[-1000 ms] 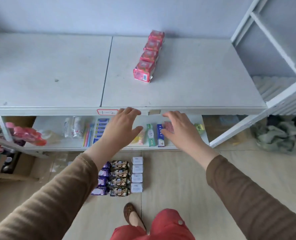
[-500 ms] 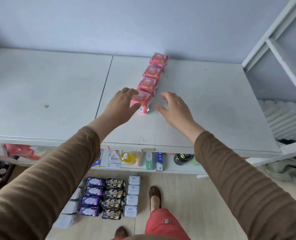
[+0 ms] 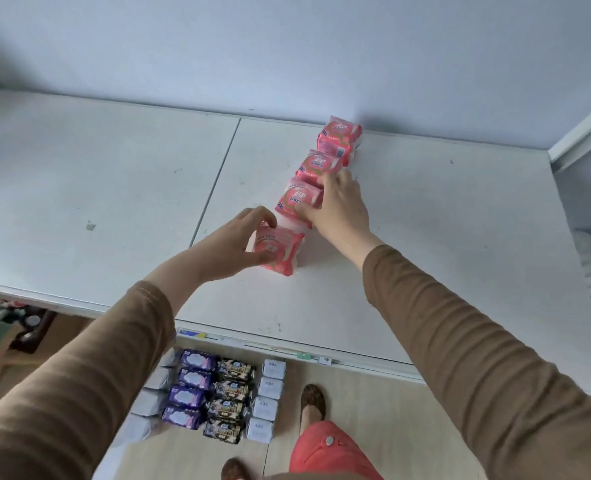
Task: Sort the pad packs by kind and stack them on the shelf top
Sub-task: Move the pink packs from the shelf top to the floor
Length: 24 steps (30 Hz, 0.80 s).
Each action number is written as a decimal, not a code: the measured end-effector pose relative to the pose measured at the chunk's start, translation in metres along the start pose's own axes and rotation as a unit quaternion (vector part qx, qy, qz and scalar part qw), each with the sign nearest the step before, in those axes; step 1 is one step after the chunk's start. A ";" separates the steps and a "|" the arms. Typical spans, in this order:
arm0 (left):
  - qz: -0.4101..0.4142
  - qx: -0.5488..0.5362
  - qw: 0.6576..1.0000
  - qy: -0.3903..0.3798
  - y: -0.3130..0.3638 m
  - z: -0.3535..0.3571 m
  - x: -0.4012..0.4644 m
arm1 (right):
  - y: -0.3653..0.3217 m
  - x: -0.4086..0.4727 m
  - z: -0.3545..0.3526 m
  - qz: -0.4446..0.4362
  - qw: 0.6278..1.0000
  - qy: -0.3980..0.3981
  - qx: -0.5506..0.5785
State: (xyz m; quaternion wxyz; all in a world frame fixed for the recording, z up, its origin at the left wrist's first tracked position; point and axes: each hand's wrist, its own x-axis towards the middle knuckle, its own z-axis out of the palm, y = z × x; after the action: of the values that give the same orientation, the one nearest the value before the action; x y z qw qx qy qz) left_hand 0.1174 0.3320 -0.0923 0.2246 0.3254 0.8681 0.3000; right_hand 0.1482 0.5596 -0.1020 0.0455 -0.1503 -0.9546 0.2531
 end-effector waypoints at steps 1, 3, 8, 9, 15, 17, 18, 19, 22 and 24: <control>-0.002 -0.015 1.000 -0.004 0.000 0.000 -0.001 | 0.000 0.000 0.001 0.005 1.000 -0.022 0.014; 0.007 -0.033 0.999 0.001 0.000 0.001 -0.003 | 0.000 -0.003 0.005 0.008 0.997 -0.056 0.046; 0.005 -0.011 0.999 0.033 0.005 0.011 -0.026 | -0.003 -0.028 0.006 0.036 0.982 -0.033 0.181; 0.007 -0.010 0.998 0.055 0.006 0.014 -0.036 | -0.004 -0.039 0.002 0.043 0.978 -0.008 0.204; 0.030 -0.067 0.991 0.114 0.011 0.037 -0.126 | -0.003 -0.159 -0.015 0.065 0.949 0.100 0.291; 0.026 -0.097 0.990 0.098 0.009 0.051 -0.164 | -0.005 -0.212 -0.015 0.067 0.943 0.119 0.304; 0.021 -0.109 0.990 0.091 0.006 0.059 -0.182 | -0.006 -0.238 -0.013 0.068 0.941 0.124 0.309; 0.017 -0.115 0.990 0.084 0.002 0.069 -0.198 | -0.008 -0.263 -0.009 0.071 0.939 0.125 0.312; 0.009 -0.121 0.991 0.055 -0.012 0.107 -0.240 | -0.003 -0.327 0.009 0.090 0.937 0.128 0.313; -0.008 -0.130 0.991 0.033 -0.022 0.138 -0.261 | 0.010 -0.364 0.029 0.110 0.936 0.116 0.312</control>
State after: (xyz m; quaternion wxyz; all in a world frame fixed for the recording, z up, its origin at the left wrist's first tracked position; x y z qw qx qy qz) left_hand 0.3679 0.1874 -0.1554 0.2384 0.2761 0.8316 0.4188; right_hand 0.4920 0.4418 -0.1363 0.1726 -0.2612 -0.7929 0.5227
